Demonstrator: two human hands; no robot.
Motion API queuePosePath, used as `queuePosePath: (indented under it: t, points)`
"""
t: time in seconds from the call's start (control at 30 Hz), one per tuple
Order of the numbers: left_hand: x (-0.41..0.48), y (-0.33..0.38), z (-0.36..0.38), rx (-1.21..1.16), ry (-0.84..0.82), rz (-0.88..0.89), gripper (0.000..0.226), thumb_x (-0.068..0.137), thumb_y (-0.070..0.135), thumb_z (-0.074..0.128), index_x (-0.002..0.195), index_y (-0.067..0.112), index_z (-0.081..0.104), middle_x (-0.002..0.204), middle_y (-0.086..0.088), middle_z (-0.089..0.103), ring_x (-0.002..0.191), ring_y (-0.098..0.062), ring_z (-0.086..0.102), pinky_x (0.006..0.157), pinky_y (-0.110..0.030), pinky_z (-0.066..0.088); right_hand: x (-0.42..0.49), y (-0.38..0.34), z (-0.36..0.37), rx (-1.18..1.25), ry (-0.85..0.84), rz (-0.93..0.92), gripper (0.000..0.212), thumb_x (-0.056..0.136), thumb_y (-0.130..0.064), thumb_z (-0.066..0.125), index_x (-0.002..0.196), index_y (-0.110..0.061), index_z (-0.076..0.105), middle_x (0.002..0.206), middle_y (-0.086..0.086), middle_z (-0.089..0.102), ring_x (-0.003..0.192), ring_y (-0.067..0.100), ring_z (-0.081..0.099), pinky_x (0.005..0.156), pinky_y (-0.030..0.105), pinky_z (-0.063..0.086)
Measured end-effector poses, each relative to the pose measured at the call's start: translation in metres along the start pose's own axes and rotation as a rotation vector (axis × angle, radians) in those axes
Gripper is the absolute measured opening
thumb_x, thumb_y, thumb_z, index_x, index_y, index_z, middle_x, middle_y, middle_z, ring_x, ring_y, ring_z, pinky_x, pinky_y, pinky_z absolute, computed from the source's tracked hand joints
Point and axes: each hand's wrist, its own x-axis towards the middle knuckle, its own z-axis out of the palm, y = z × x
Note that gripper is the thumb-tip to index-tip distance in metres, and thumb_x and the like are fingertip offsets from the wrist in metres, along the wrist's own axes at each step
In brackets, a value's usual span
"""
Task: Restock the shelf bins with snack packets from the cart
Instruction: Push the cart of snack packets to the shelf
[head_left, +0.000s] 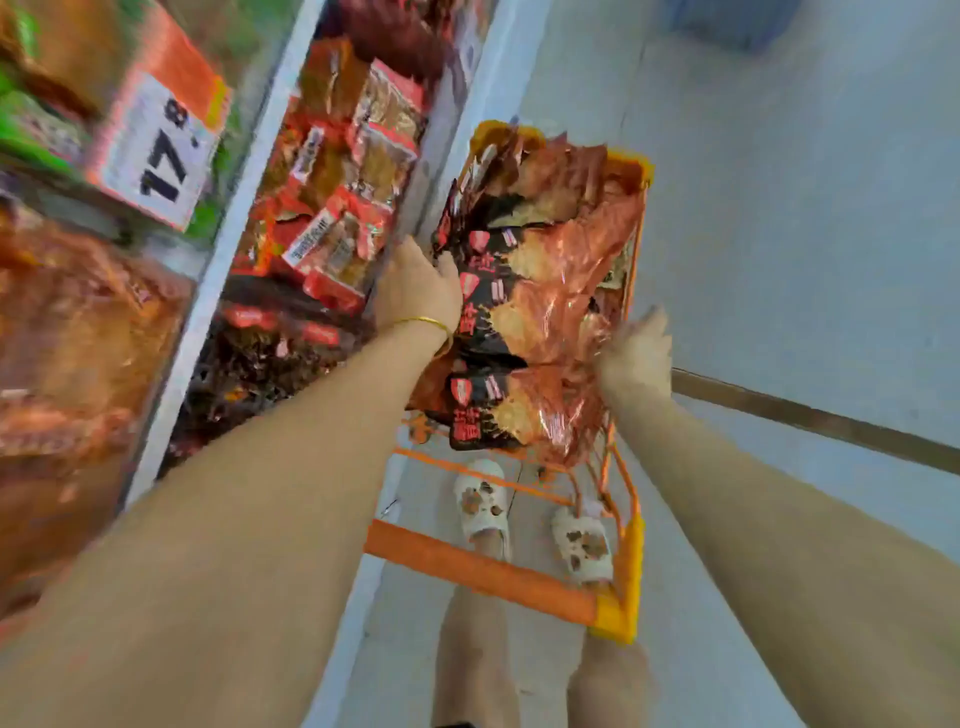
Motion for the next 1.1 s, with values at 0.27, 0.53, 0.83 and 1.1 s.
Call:
queuePosePath:
  t: [0.27, 0.53, 0.83, 1.1]
  points:
    - [0.026, -0.006, 0.007, -0.018, -0.153, -0.108, 0.057, 0.099, 0.047, 0.023, 0.13, 0.003, 0.041, 0.129, -0.018, 0.052, 0.117, -0.034, 0.049, 0.089, -0.038, 0.038, 0.03, -0.005, 0.023, 0.083, 0.062, 0.088, 0.034, 0.097, -0.01, 0.031, 0.128, -0.005, 0.044, 0.123, 0.017, 0.056, 0.115, 0.038, 0.051, 0.092, 0.041, 0.041]
    - [0.031, 0.007, 0.009, -0.037, -0.228, -0.072, 0.051, 0.097, 0.042, 0.034, 0.135, 0.008, 0.038, 0.133, -0.013, 0.048, 0.12, -0.03, 0.046, 0.09, -0.035, 0.036, 0.051, -0.007, 0.023, 0.079, 0.153, 0.1, 0.028, 0.094, -0.004, 0.029, 0.11, -0.001, 0.052, 0.101, 0.016, 0.06, 0.091, 0.034, 0.054, 0.073, 0.035, 0.038]
    - [0.063, 0.064, 0.033, -0.035, -0.258, 0.025, 0.05, 0.094, 0.039, 0.04, 0.135, 0.012, 0.038, 0.132, -0.011, 0.05, 0.119, -0.03, 0.047, 0.09, -0.033, 0.036, 0.113, -0.024, -0.019, 0.125, 0.146, 0.075, 0.036, 0.093, -0.003, 0.028, 0.119, -0.005, 0.054, 0.114, 0.018, 0.06, 0.104, 0.035, 0.055, 0.081, 0.034, 0.041]
    - [0.114, 0.131, 0.053, -0.154, -0.263, -0.008, 0.047, 0.086, 0.04, 0.049, 0.121, 0.01, 0.052, 0.119, -0.013, 0.058, 0.104, -0.03, 0.053, 0.075, -0.031, 0.036, 0.185, -0.051, -0.058, 0.126, 0.122, 0.04, 0.036, 0.094, -0.002, 0.028, 0.122, -0.004, 0.051, 0.117, 0.018, 0.057, 0.106, 0.035, 0.053, 0.077, 0.03, 0.036]
